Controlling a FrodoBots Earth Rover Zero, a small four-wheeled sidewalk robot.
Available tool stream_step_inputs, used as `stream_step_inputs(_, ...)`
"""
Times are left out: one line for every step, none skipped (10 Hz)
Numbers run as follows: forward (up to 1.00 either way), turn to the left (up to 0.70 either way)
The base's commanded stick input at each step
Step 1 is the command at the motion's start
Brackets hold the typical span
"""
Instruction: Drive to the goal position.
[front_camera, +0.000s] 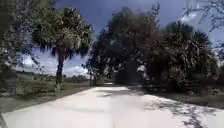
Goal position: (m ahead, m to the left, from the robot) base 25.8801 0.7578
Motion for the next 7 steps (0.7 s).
stream_step_inputs(0.85, 0.0)
stream_step_inputs(0.85, 0.0)
stream_step_inputs(0.85, 0.0)
stream_step_inputs(0.85, 0.0)
stream_step_inputs(0.85, 0.0)
stream_step_inputs(0.85, 0.0)
stream_step_inputs(0.85, 0.0)
